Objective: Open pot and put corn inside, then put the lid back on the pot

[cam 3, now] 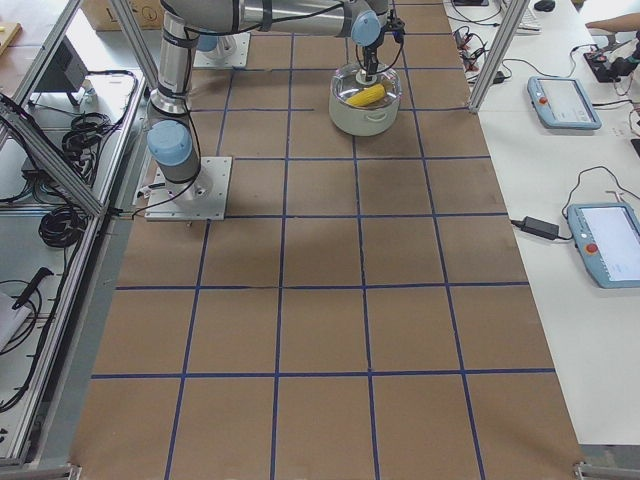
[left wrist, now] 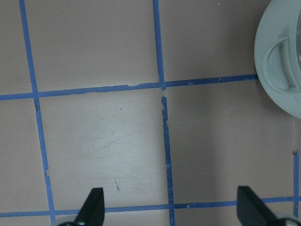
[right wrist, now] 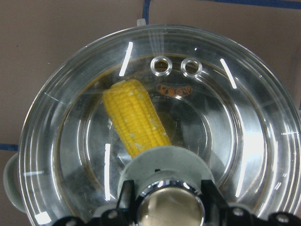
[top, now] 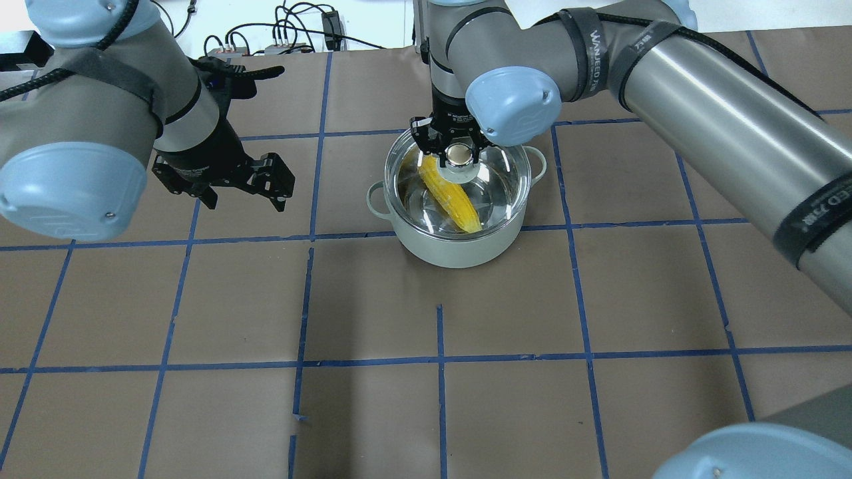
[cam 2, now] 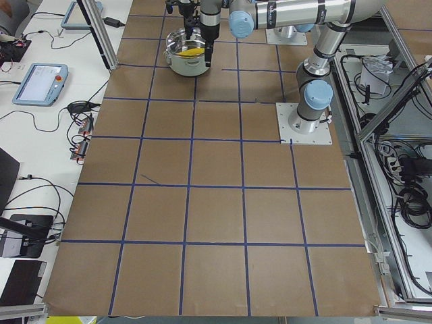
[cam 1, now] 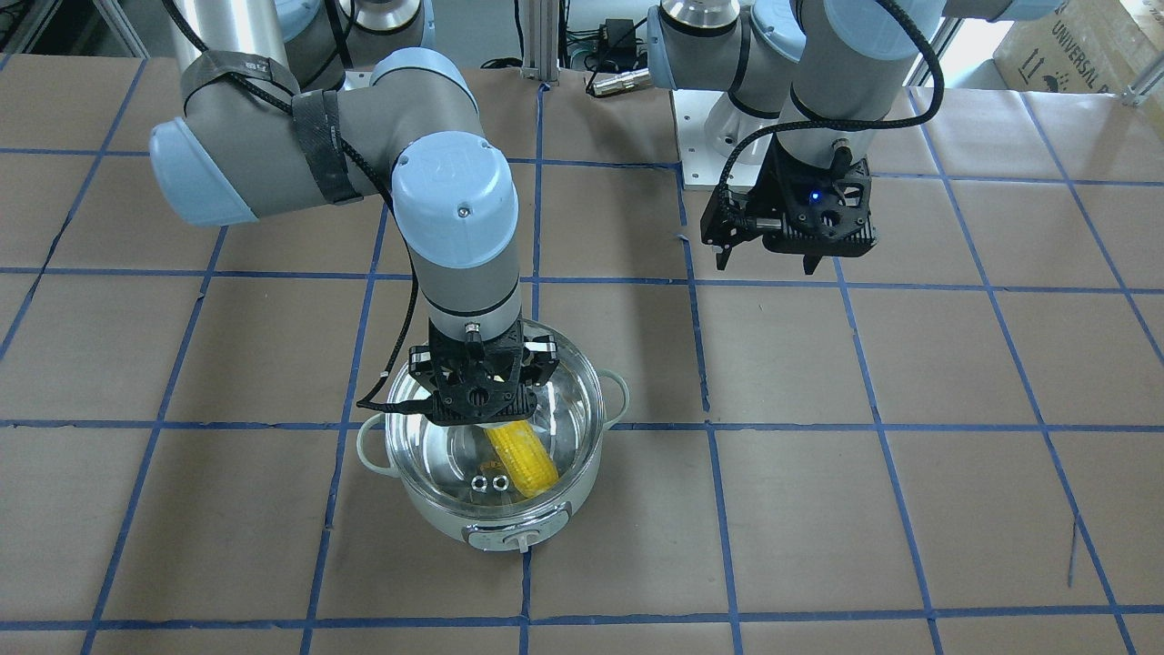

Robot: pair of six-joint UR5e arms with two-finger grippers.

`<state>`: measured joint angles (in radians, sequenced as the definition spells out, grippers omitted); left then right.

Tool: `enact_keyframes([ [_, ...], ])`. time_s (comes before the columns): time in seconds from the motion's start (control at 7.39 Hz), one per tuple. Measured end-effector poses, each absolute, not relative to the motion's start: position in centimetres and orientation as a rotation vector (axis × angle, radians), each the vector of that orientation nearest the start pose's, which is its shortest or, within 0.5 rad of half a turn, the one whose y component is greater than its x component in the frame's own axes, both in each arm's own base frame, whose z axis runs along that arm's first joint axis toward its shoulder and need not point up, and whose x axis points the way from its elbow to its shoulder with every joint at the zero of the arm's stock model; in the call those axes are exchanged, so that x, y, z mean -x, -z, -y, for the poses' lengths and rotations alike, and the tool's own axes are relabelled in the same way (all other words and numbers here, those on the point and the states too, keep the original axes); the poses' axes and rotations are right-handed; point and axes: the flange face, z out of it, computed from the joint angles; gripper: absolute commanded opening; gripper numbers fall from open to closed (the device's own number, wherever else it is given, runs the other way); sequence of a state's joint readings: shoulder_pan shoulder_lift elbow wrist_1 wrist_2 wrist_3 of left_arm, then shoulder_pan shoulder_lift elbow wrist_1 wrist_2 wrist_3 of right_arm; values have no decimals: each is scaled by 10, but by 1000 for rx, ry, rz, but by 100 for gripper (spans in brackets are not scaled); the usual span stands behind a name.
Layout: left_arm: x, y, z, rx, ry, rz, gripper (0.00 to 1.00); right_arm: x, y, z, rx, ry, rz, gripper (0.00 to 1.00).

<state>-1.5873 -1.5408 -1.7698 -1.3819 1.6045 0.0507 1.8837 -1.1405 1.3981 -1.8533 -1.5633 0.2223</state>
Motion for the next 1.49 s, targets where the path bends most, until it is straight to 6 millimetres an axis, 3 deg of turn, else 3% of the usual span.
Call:
enact_keyframes([
  [0.14,137,-424,474,-90,29,-3107,100,-330,-352,586,141,36,-3124,15],
  [0.27,137,-424,474,-69,29,-3109,100,-331,-352,586,141,41,-3123,65],
  [0.54,137,-424,473,-29,29,-3110,100,-331,-350,587,148,43,-3121,78],
  [0.81,137,-424,473,-21,28,-3110,100,-330,-349,588,159,43,-3119,85],
  [1.49,137,-426,472,-21,37,-3109,100,-325,-359,601,141,105,-3102,80],
])
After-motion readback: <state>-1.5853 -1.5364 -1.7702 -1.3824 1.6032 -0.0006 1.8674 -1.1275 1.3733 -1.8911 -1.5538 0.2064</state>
